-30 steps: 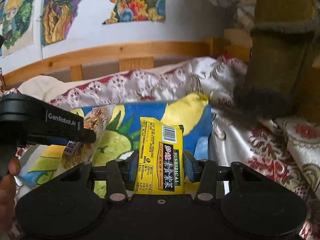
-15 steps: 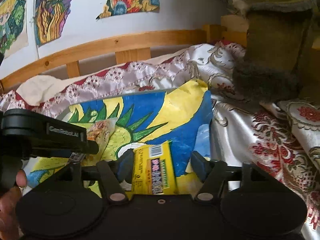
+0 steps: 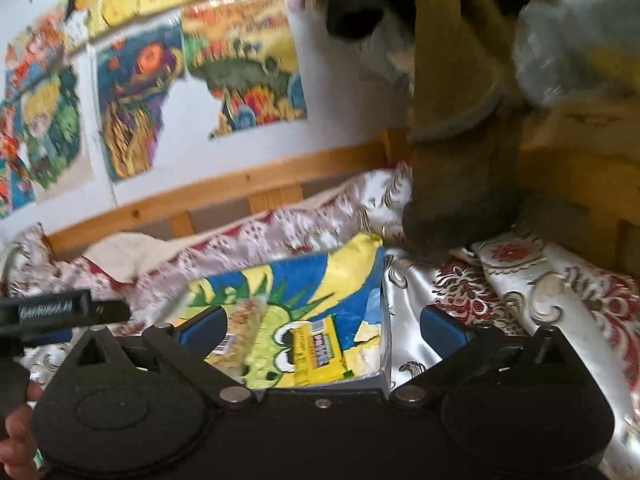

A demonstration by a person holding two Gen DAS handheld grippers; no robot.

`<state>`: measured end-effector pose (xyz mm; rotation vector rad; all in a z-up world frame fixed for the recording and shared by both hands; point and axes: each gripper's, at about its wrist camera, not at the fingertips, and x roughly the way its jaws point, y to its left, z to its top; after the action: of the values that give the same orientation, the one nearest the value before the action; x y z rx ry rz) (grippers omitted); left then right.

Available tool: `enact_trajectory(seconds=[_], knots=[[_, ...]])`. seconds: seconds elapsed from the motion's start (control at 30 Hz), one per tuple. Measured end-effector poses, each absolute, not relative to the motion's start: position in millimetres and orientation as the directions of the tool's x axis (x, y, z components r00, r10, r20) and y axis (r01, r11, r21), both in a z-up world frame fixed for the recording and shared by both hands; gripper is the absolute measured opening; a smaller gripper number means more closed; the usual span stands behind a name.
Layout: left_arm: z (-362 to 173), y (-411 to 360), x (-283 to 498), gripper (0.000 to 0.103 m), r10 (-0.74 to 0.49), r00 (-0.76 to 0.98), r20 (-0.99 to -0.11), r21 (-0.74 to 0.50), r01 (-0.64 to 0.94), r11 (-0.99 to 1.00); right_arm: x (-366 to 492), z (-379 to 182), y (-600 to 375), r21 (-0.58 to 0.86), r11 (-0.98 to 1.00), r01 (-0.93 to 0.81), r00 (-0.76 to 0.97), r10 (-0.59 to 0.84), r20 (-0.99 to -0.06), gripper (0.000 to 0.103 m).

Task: Organize snacks
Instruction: 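Lift both tools away from the tray back above the snack pile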

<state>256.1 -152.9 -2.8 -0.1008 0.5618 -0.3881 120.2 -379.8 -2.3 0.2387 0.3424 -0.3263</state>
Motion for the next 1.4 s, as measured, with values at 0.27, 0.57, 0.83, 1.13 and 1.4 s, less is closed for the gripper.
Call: enact_trajectory(seconds=[0.27,0.57,0.83,1.13,1.4], knots=[[10,-97,184,0.103,-0.324,0.801,-0.503,-0.175,0.273,0.946,51,17,-343,0.122,0.921,0.371,0.903,-0.327,-0.277,0.102],[13,-58,124,0.103,-0.221,0.745,-0.629,-0.057,0.239,0.969,-1,26,-311,0.116,0.906,0.406,0.874,-0.348,-0.339,0.102],[13,-32,90,0.103,-0.137,0.715,-0.685,0.005,0.192,0.981,-29,22,-292,0.170,0.912,0.373,0.857,-0.268,-0.439,0.103],[15,-28,70,0.103,-0.148,0.704,-0.694,0.026,0.230,0.973,-41,21,-287,0.125,0.942,0.312,0.832,-0.208,-0.515,0.102],[10,-28,64,0.103,-0.175,0.692,-0.700,0.021,0.265,0.964,-39,15,-296,0.176,0.930,0.321,0.796,-0.164,-0.583,0.102]])
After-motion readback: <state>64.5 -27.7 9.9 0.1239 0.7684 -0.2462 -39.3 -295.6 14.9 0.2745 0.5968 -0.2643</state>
